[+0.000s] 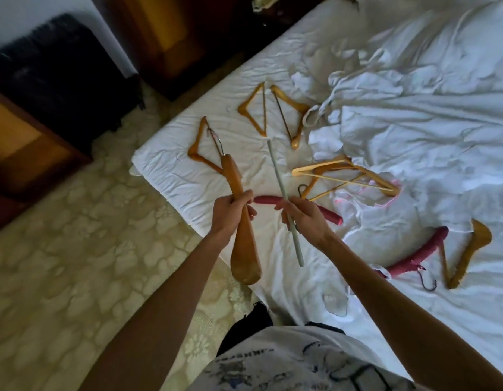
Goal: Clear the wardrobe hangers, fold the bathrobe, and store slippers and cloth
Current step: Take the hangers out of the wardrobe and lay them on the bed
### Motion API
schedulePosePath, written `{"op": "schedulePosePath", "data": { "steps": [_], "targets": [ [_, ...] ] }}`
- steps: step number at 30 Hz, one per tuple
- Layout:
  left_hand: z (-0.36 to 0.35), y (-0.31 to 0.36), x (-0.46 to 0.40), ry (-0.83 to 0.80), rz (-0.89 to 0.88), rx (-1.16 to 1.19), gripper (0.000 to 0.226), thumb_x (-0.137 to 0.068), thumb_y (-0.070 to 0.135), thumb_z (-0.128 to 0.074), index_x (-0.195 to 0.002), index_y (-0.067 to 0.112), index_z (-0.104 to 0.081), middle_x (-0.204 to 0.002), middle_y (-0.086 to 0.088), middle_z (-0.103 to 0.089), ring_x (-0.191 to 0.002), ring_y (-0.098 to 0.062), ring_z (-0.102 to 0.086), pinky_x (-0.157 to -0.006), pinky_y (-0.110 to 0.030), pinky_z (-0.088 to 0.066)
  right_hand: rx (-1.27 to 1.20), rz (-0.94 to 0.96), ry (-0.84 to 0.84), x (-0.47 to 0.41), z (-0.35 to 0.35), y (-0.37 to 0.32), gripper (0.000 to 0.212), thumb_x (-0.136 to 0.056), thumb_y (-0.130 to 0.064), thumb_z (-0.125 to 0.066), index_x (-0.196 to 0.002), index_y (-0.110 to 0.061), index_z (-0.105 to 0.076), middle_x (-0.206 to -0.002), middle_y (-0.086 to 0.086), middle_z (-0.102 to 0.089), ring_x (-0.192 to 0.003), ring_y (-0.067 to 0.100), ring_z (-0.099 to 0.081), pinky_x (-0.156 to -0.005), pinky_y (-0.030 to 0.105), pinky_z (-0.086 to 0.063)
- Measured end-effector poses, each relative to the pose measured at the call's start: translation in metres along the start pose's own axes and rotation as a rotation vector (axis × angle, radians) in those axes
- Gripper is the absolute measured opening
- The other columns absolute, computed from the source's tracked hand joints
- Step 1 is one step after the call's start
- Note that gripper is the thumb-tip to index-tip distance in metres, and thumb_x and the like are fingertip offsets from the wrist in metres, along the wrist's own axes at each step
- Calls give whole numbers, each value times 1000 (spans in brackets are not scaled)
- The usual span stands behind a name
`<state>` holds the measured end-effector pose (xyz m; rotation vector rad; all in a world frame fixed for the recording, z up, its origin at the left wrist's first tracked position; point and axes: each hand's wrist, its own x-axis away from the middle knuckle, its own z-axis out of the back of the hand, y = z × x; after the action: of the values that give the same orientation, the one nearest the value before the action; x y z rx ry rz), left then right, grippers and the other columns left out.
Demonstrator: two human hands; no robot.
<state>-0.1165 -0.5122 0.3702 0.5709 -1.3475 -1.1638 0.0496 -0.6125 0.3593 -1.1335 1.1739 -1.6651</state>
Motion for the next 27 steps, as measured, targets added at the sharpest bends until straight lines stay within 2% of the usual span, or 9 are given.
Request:
{"op": "schedulePosePath", "data": {
  "steps": [5,9,13,16,19,21,23,25,27],
  "targets": [
    [31,8,28,94,-46,99,30,-92,31,-71,-86,2,-71,-68,-13,-72,-55,-18,-64,-59,-26,-56,41,90,-160,-3,-27,-32,29,-100,-36,-51,-88,-20,-72,-68,0,-62,-64,12,-58,-64,30,-49],
    [63,13,45,183,-104,141,28,-94,28,-69,-88,1,-71,-68,-13,-73,-55,-17,-66,-59,-25,-57,56,139,-280,-13,-66,-56,27,-101,-34,-51,-87,-21,-71,-68,4,-57,-62,14,-54,-62,31,-47],
    [111,17,47,254,-151,242,30,-93,25,-70,-90,-4,-70,-70,-17,-71,-55,-22,-65,-59,-30,-55,52,192,-356,-30,-119,-81,26,-100,-31,-53,-82,-23,-70,-60,-3,-53,-58,14,-49,-58,32,-41],
    [161,11,44,320,-181,325,31,-92,26,-72,-89,-5,-70,-75,-24,-71,-60,-27,-66,-62,-35,-56,89,233,-433,-42,-174,-103,27,-101,-30,-52,-81,-25,-69,-58,-9,-52,-57,10,-48,-56,26,-39],
    [218,3,39,388,-218,340,39,-92,30,-72,-96,-9,-70,-84,-29,-71,-66,-27,-68,-64,-34,-57,106,275,-519,-55,-232,-123,27,-102,-30,-51,-83,-21,-69,-58,-16,-56,-56,1,-50,-58,21,-38],
    [258,-1,32,436,-229,329,38,-94,30,-70,-96,-8,-71,-83,-26,-73,-64,-24,-69,-61,-31,-57,108,285,-574,-65,-275,-137,29,-103,-30,-50,-85,-16,-68,-59,-20,-58,-56,-2,-53,-61,20,-38],
    [304,-3,23,473,-216,326,31,-95,29,-68,-89,-1,-72,-77,-18,-73,-60,-20,-68,-59,-29,-56,100,293,-606,-76,-323,-151,28,-103,-29,-50,-82,-22,-67,-59,-21,-60,-58,-4,-55,-64,20,-39],
    [353,-3,13,505,-195,318,29,-94,31,-69,-88,3,-71,-73,-14,-73,-59,-19,-68,-59,-30,-57,86,291,-621,-89,-374,-167,29,-102,-33,-52,-77,-32,-67,-63,-18,-61,-62,-1,-56,-66,24,-42],
    [405,-1,4,535,-173,288,32,-94,34,-68,-92,2,-71,-74,-12,-74,-62,-20,-69,-63,-32,-60,73,290,-632,-102,-425,-185,29,-99,-41,-53,-75,-32,-68,-70,-7,-63,-69,11,-59,-67,32,-48]
  ]
}}
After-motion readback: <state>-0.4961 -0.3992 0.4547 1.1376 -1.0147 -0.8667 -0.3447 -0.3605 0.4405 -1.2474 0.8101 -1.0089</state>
